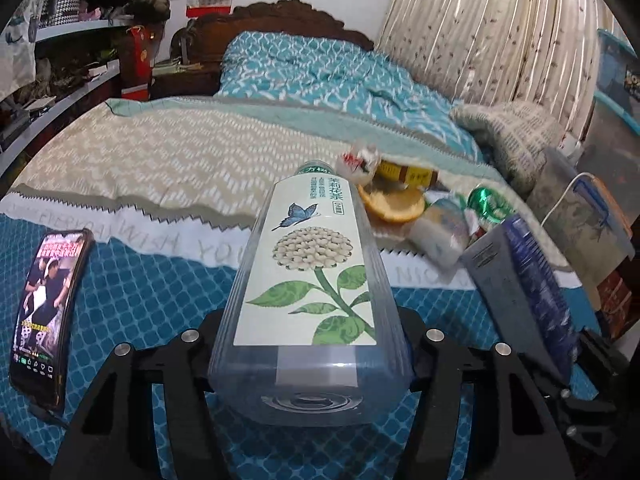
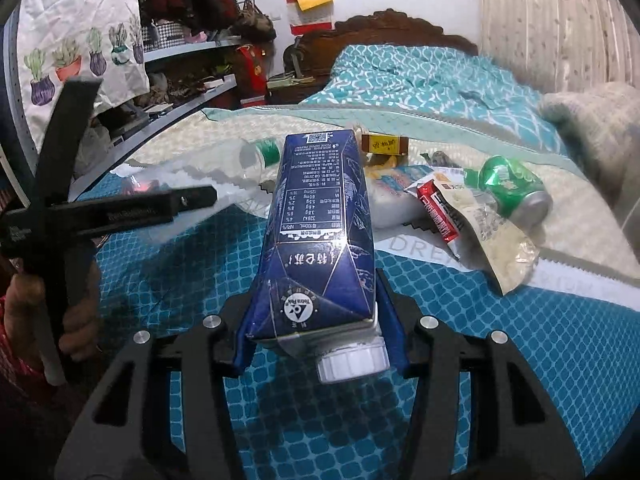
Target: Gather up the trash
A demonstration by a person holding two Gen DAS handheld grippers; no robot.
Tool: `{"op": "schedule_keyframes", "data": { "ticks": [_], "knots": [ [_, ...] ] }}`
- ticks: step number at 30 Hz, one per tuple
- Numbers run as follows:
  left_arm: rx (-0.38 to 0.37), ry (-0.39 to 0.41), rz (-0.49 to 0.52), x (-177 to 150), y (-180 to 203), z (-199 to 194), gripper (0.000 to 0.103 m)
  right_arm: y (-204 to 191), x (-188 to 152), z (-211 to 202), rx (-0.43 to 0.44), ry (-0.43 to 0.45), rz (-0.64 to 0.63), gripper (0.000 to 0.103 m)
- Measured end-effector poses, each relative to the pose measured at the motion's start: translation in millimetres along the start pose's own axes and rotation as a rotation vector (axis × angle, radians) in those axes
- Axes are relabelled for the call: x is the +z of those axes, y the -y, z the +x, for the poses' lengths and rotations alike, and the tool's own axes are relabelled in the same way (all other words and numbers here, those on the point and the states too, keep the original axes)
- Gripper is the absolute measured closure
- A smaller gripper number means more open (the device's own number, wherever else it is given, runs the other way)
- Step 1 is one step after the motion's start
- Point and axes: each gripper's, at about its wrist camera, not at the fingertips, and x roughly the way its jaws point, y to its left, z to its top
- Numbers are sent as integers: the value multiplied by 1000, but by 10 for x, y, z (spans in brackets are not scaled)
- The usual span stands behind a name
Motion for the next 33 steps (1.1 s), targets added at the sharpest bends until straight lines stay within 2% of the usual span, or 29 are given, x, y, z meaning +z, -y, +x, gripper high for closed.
{"op": "schedule_keyframes", "data": {
  "ticks": [6, 13, 23, 33],
  "knots": [
    [-38, 9, 16, -11, 111, -33, 45, 90, 12, -113, -33, 37, 26, 50],
    [-68, 58, 49, 7, 237, -125, 45, 143, 45, -235, -56, 99, 36, 50],
    [-86, 17, 79, -48, 358, -29, 45, 176, -10, -177, -46, 67, 49, 50],
    [-111, 25, 106, -79, 472, -43, 45, 232, -28, -188, -51, 69, 74, 50]
  ]
}}
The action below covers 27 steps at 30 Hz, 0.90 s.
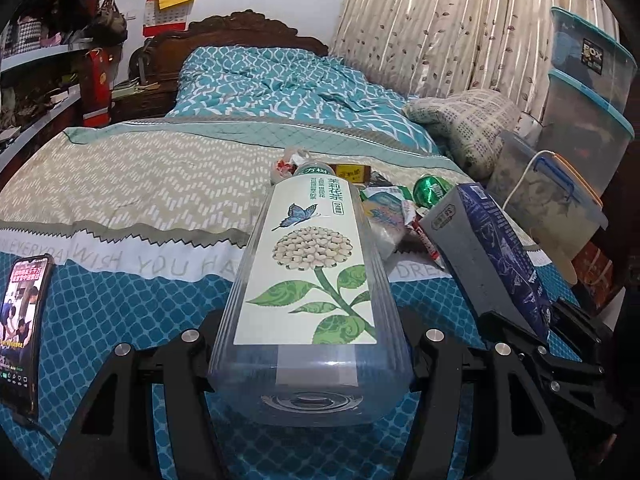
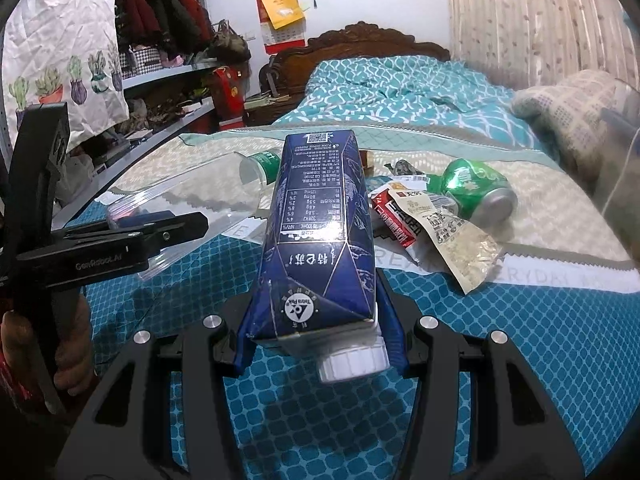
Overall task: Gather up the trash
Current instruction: 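Lift the bottle with the left tool while the right tool lifts the carton toward the wastebasket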
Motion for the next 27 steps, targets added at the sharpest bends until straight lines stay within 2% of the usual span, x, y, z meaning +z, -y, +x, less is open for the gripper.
{"op": "schedule_keyframes", "data": {
  "ticks": [14, 27],
  "knots": [
    [-34, 15, 37, 71, 171, 21, 45, 168, 48, -104, -46, 46, 47, 50],
    [-114, 5, 137, 223, 666, 217, 45, 573, 57, -231, -106, 79, 132, 50]
  ]
}}
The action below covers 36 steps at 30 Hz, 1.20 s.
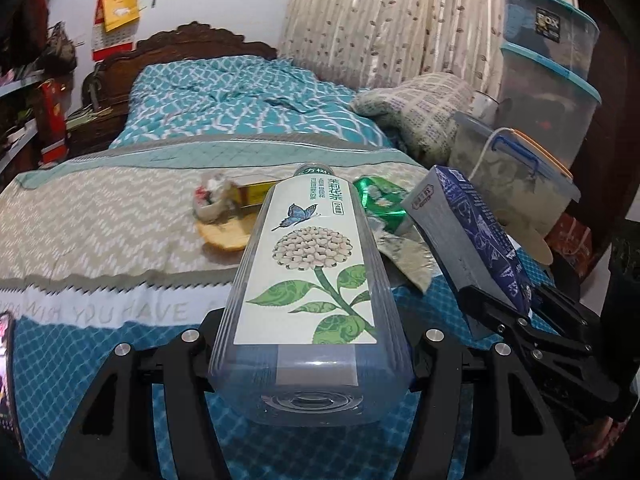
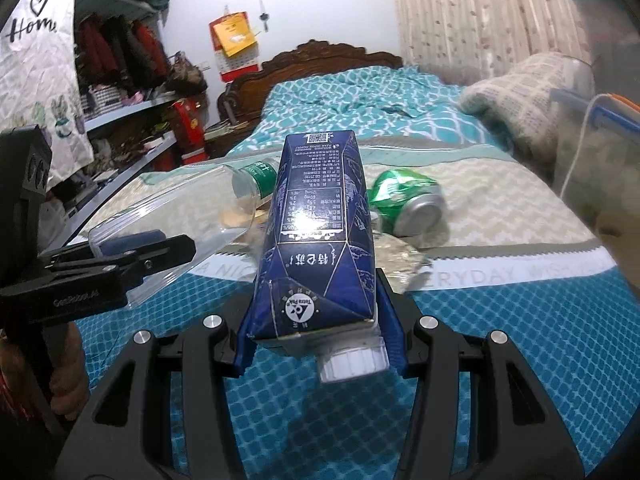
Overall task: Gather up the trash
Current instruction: 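Lift the bottle with the left tool while the right tool lifts the carton toward the wastebasket, then release the bottle from the left tool while the right tool releases the carton into the wastebasket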
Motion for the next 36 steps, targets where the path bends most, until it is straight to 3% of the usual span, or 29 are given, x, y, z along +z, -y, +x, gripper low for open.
{"op": "schedule_keyframes", "data": {
  "ticks": [26, 36],
  "knots": [
    [-160, -115, 210, 266, 1219, 740, 45, 1272, -114, -217, -135, 3, 255, 50],
    [-261, -155, 302, 526, 1816, 1090, 45, 1788, -162, -460, -228, 67, 337, 50]
  ]
}}
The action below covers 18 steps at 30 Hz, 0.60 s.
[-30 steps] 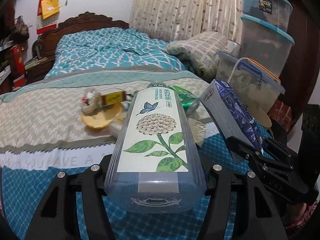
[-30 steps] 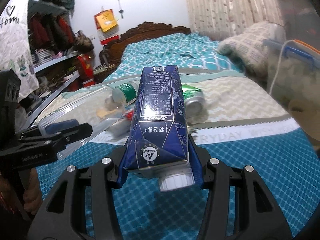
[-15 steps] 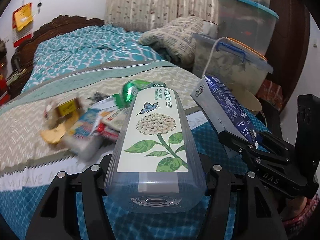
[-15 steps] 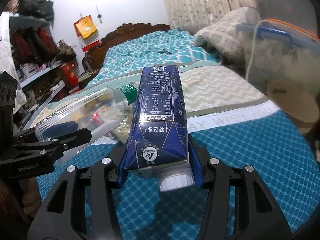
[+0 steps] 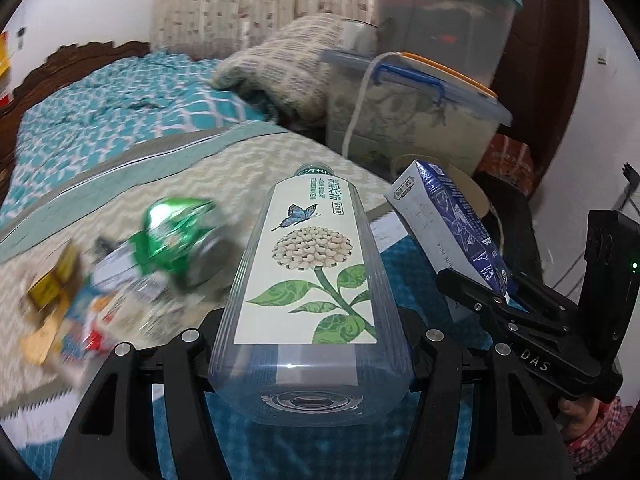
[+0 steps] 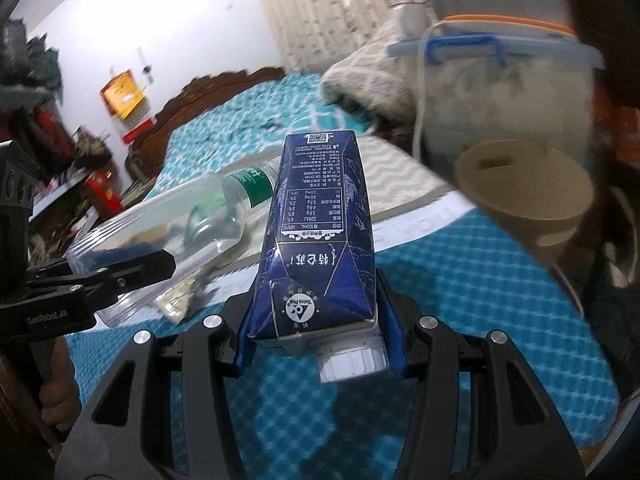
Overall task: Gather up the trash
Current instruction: 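Release the bottle from the left tool while the right tool releases the carton into the wastebasket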
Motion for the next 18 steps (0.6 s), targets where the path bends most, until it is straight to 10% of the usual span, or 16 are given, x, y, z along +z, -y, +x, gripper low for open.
{"op": "schedule_keyframes", "data": {
  "ticks": [18],
  "knots": [
    [-199, -178, 233, 1037, 1309, 1637, 44, 1874, 514, 238, -131, -21, 402, 50]
  ]
}}
